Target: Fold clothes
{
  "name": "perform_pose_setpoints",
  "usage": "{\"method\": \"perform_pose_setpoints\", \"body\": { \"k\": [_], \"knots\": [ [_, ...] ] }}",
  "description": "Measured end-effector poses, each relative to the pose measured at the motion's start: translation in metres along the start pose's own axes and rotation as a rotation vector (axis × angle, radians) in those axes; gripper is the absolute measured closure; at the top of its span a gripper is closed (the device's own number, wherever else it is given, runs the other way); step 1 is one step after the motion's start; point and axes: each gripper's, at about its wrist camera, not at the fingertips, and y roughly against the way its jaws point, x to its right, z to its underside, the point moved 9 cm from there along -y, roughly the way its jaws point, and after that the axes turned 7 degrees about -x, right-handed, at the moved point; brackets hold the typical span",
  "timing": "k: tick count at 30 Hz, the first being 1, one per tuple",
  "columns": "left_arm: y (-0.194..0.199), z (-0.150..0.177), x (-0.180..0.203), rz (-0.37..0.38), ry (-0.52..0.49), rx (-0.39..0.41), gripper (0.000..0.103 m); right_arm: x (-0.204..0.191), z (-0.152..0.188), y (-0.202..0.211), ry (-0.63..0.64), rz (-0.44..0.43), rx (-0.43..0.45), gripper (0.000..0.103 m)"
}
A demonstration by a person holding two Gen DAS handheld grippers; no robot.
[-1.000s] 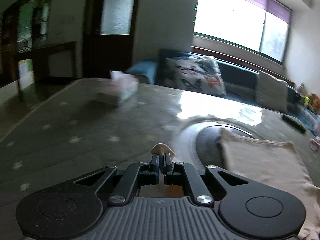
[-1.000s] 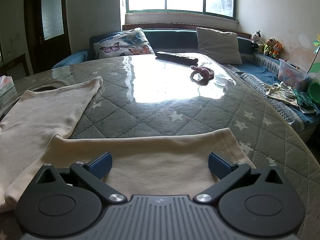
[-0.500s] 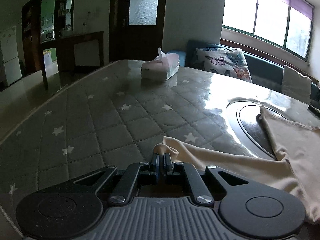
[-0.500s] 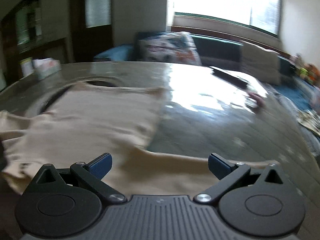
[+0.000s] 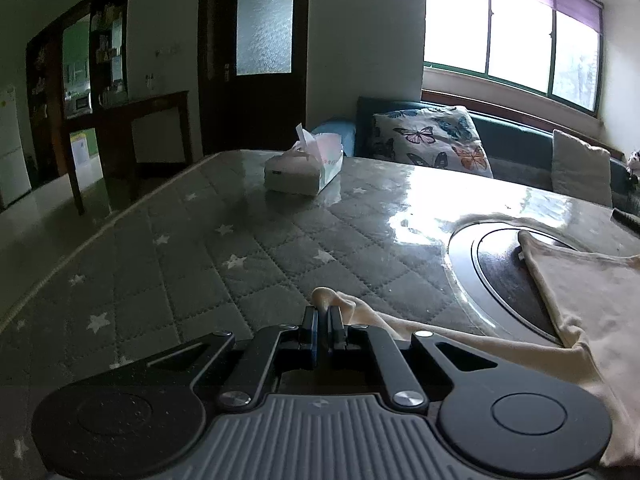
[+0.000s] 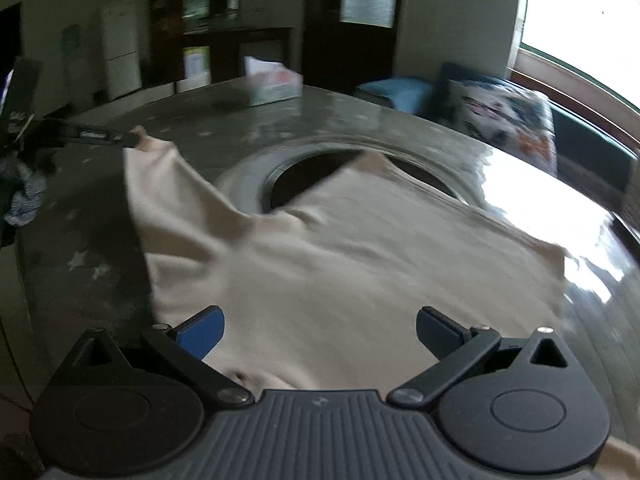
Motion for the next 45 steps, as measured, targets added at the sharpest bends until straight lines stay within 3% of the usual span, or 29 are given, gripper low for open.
{"method": "perform_pose_setpoints", "body": {
  "k": [5, 12, 16, 18, 27, 37, 41, 45],
  "knots": [
    [-0.008, 0.01, -0.006, 0.002, 0.014, -0.04, 0.096, -0.025, -0.016, -0.027, 0.053, -0.038, -0.022, 0.0],
    [-0.01, 0.013, -0.01, -0.022, 0.019, -0.059, 0.091, -0.048, -0.007, -0.035, 0.134, -0.049, -0.057, 0.001],
    [0.0, 0.013, 0.009, 0.023, -0.004, -0.052, 0.084, -0.045, -0.014, -0.027, 0.127, -0.056, -0.027, 0.001],
    [0.006, 0.013, 0.019, 0.047, -0.015, -0.049, 0.072, -0.04, -0.02, -0.03, 0.105, -0.043, -0.021, 0.001],
    [0.003, 0.035, 0.072, 0.155, -0.128, -0.104, 0.071, -0.038, -0.033, -0.057, 0.063, -0.01, -0.049, 0.001],
    [-0.02, 0.023, 0.061, 0.078, -0.167, -0.078, 0.07, -0.083, -0.023, -0.048, 0.184, -0.123, -0.06, 0.003],
    [-0.021, 0.02, 0.052, 0.065, -0.156, -0.078, 0.07, -0.07, -0.039, -0.046, 0.119, -0.096, -0.022, 0.003],
    [-0.018, 0.021, 0.038, 0.049, -0.123, -0.077, 0.07, -0.043, -0.051, -0.059, 0.035, 0.007, -0.025, 0.003]
  ]
}}
